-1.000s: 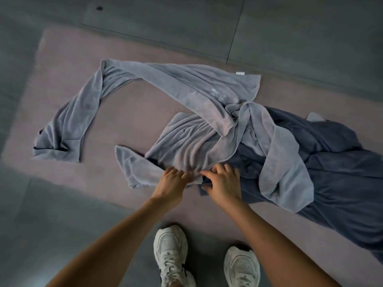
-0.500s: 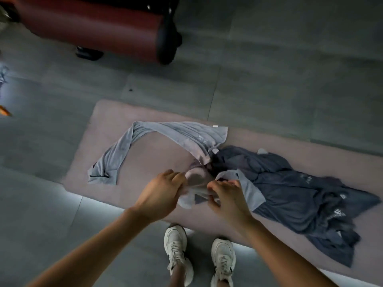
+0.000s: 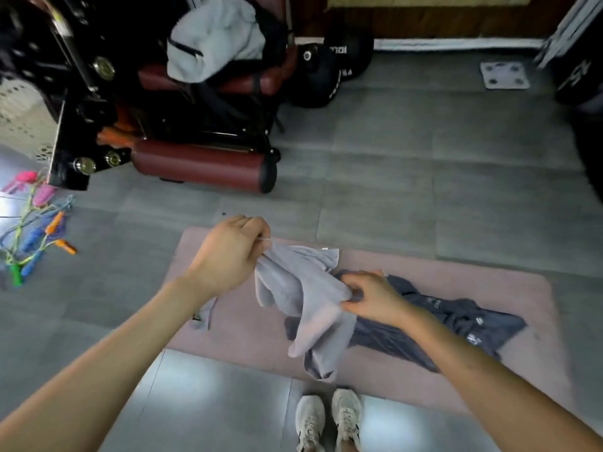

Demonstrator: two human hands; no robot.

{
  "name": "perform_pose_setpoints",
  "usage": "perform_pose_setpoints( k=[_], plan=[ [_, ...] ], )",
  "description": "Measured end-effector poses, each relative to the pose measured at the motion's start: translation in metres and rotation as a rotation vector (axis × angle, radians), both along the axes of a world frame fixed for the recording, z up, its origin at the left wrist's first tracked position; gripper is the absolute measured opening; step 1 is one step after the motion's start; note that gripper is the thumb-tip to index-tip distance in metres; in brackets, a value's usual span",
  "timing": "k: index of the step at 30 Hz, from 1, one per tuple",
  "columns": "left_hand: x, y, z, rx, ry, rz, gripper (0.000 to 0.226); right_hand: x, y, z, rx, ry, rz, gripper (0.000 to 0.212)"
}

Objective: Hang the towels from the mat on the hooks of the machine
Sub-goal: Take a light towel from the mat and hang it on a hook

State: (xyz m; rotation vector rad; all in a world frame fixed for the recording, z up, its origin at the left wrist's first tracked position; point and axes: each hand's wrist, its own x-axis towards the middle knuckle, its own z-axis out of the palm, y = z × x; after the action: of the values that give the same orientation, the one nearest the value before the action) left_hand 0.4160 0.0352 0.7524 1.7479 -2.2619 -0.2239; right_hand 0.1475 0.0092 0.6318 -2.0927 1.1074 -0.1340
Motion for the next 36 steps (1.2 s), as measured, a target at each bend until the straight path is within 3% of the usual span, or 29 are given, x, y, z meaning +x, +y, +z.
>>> perform_pose_setpoints(
  k=[2,4,6,9,11,13,16,19,22,24,28,31,33,36],
  plan=[
    [0.009,0.002,0.029,-0.03,-0.005,0.039,0.021,-0.008,-0.004,0.03,0.008,0.007,0.001,0.015],
    [0.017,0.003,0.056,-0.04,-0.001,0.056,0.02,-0.014,-0.011,0.058,-0.03,0.039,0.009,0.029],
    [0.023,0.002,0.081,-0.046,0.03,0.055,0.017,-0.015,-0.016,0.082,-0.123,0.206,0.063,0.04],
    [0.031,-0.002,0.117,-0.069,0.114,0.088,0.007,-0.023,-0.011,0.105,-0.123,0.394,0.065,0.006],
    [0.041,-0.003,0.137,-0.055,0.142,0.113,0.007,-0.036,-0.003,0.115,-0.122,0.424,-0.013,0.01],
    [0.053,-0.005,0.148,-0.05,0.125,0.139,0.009,-0.051,-0.001,0.124,-0.213,0.473,-0.084,0.004],
    [0.069,-0.012,0.146,0.017,0.156,0.283,0.005,-0.067,-0.002,0.145,-0.348,0.528,-0.192,0.013],
    [0.079,-0.017,0.128,0.166,0.209,0.393,0.003,-0.074,-0.007,0.17,-0.487,0.415,-0.322,0.018],
    [0.082,-0.014,0.119,0.261,0.326,0.437,0.006,-0.069,-0.006,0.2,-0.372,0.089,-0.54,0.016],
    [0.075,-0.013,0.12,0.27,0.372,0.417,0.013,-0.062,-0.005,0.22,-0.346,-0.024,-0.626,0.019],
    [0.029,-0.019,0.132,0.291,0.391,0.292,0.019,-0.047,-0.009,0.255,-0.51,0.058,-0.619,0.017],
    [-0.026,-0.025,0.144,0.287,0.51,0.175,0.025,-0.04,-0.008,0.272,-0.585,0.155,-0.504,0.015],
    [-0.066,-0.029,0.153,0.262,0.592,0.103,0.027,-0.041,-0.007,0.281,-0.554,0.152,-0.435,0.015],
    [-0.124,-0.031,0.166,0.243,0.646,-0.004,0.032,-0.052,-0.008,0.293,-0.383,-0.002,-0.384,0.016]
  ],
)
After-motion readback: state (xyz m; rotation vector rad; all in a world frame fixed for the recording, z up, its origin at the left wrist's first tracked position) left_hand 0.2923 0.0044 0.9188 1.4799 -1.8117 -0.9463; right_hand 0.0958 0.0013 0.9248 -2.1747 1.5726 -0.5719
